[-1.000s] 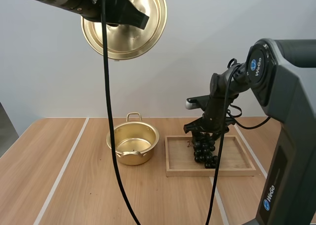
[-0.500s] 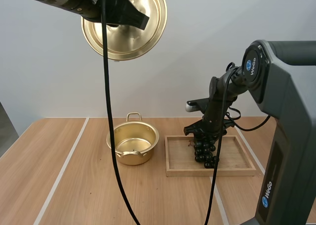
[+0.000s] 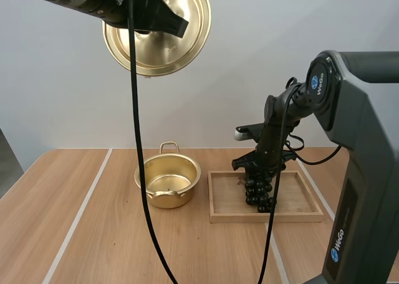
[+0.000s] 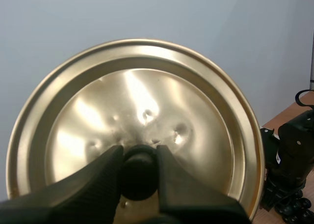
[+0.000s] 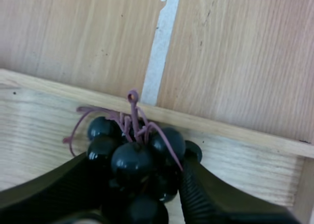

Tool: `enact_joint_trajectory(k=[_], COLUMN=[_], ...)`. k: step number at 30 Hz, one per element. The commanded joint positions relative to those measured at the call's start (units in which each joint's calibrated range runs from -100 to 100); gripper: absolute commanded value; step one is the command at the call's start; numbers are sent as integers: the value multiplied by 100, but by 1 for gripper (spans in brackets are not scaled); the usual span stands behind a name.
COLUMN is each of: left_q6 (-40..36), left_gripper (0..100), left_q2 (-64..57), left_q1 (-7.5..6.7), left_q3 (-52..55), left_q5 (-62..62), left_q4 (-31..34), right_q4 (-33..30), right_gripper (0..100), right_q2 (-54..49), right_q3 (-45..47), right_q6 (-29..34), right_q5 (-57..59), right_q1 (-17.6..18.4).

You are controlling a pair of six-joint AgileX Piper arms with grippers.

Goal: Open the pot, put the grape inside, and close it

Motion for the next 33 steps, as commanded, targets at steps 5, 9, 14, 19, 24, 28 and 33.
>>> enact_joint_trajectory(k=[5,9,14,19,24,28,33], left_q6=[-20,-20,-20,-20,-20,-20,-20], left_gripper=[0,0,0,0,0,0,0], left_q2=[-56,-56,-136,-229,-286,-298,-298], left_q1=[-18,-18,-18,-18,-18,-18,-18], left_q3=[-336,-569,-696,-708,-714,-714,-714], left_q5=[-190,-128,-72,-1,-1,-1,-1], left_q4=[-136,-136,-136,-136,-124,-89,-83], right_q4=[202,202,202,202,202,202,202], right_gripper=[0,0,0,0,0,0,0], right_q2=[-680,-939,-1027,-1027,-1230,-1403,-1482], right_q3=[3,3,3,3,3,-148,-226], right_q6=[-9,-21,-21,-21,-21,-21,-21], right_q5=[288,288,385,611,466,661,807], right_q1=[3,3,3,3,3,3,3])
